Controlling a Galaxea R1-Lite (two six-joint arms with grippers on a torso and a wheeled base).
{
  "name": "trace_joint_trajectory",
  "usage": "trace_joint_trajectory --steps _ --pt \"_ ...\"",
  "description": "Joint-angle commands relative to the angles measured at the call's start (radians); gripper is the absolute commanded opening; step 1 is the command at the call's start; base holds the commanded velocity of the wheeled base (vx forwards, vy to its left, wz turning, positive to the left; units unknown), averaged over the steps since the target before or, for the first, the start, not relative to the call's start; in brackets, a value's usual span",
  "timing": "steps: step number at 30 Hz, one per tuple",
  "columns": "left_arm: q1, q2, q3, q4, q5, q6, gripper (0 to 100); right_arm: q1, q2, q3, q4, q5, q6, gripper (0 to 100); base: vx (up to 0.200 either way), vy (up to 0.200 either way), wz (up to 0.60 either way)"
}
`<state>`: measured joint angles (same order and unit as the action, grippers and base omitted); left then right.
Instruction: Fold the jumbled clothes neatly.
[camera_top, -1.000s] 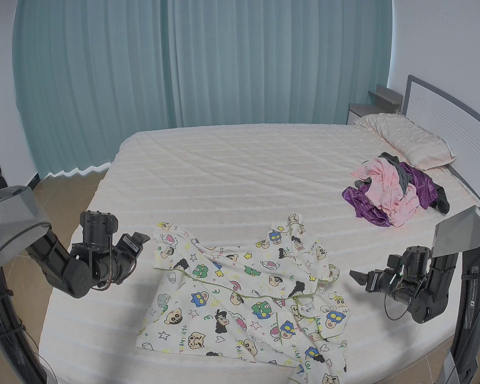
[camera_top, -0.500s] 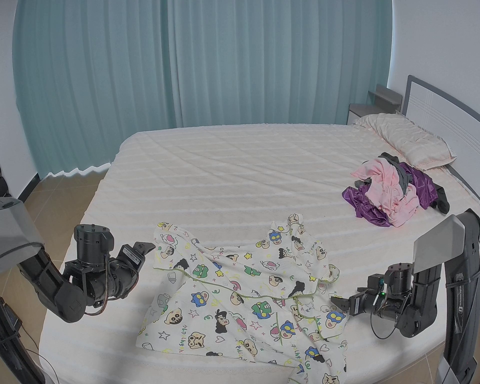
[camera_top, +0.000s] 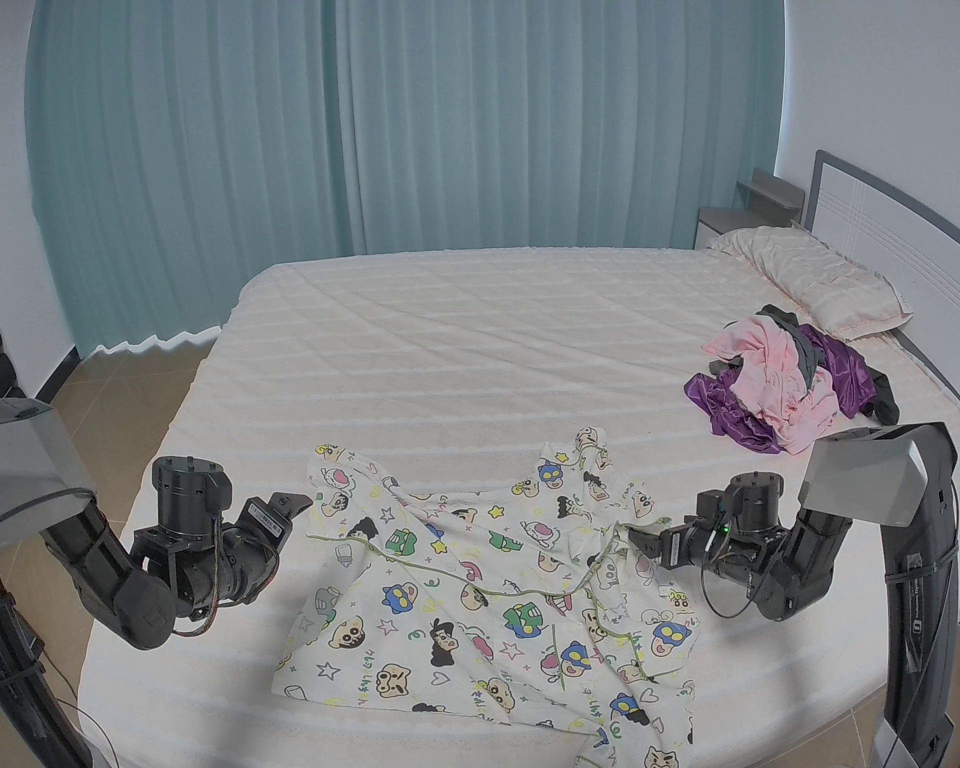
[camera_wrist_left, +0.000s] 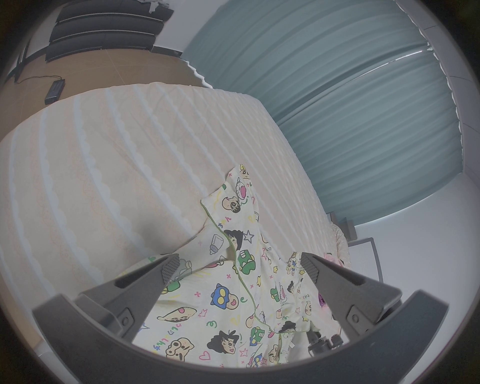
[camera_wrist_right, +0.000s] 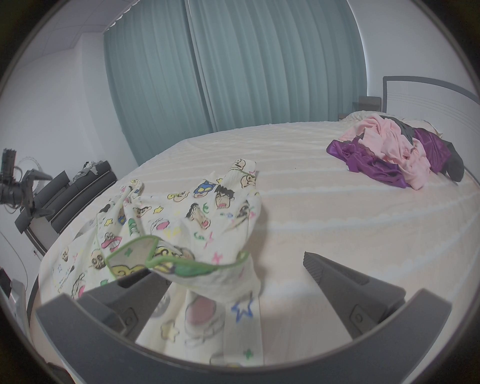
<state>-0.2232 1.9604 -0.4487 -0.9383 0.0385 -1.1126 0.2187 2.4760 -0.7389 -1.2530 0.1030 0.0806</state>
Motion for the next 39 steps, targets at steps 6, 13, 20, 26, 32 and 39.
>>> trace_joint_trajectory --steps 6,13,20,26,32,39 --pt "-0.007 0.049 -0.007 -0.004 0.001 0.0 100 0.047 0.107 -0.353 0.239 -0.057 0.004 100 0.0 0.0 0.0" --pt "-0.007 0.072 -0.002 -0.037 0.001 0.002 100 0.077 0.187 -0.497 0.262 -0.141 0.077 100 0.0 0.0 0.0" --pt "-0.007 0.081 0.005 -0.065 0.004 0.003 100 0.079 0.132 -0.428 0.264 -0.167 0.091 100 0.0 0.0 0.0" --pt "-0.007 0.084 0.007 -0.065 0.003 0.002 100 0.053 0.017 -0.283 0.265 -0.1 0.085 100 0.0 0.0 0.0" --pt "-0.007 0.086 0.008 -0.065 0.003 0.002 100 0.011 -0.098 -0.163 0.265 0.003 0.091 100 0.0 0.0 0.0" --pt "-0.008 0.092 0.008 -0.065 0.001 0.0 100 -0.053 -0.157 0.024 0.247 0.13 0.093 100 0.0 0.0 0.0"
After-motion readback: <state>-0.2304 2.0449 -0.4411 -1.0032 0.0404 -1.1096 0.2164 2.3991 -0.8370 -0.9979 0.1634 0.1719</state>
